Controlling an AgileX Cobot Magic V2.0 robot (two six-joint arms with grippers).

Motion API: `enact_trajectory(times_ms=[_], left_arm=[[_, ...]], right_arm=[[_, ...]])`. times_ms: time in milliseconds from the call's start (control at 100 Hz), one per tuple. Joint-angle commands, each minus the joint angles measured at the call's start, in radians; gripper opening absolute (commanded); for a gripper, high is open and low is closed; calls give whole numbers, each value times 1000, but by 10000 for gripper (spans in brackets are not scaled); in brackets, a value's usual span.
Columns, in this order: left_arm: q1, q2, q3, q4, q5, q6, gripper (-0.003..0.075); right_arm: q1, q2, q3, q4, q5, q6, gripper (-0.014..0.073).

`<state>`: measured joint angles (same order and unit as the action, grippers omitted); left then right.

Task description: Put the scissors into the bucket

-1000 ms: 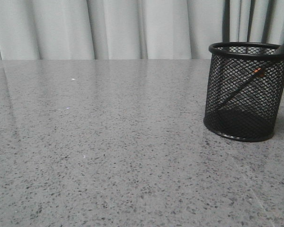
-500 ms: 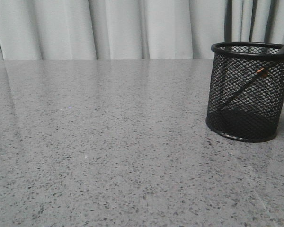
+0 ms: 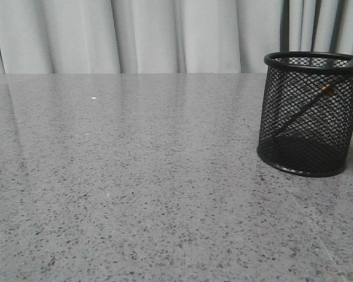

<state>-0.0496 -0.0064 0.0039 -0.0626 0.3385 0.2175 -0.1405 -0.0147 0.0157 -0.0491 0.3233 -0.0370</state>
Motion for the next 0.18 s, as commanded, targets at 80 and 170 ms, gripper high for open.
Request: enact_trajectory(times_ms=[80,170], left_arm=[[2,-28,45,-6,-44,-6,-20],[2,-28,45,-6,-44,-6,-20]], right_arm=[[2,-17,11,-3,-33,-11,-71],[2,-17,11,-3,-33,-11,-71]])
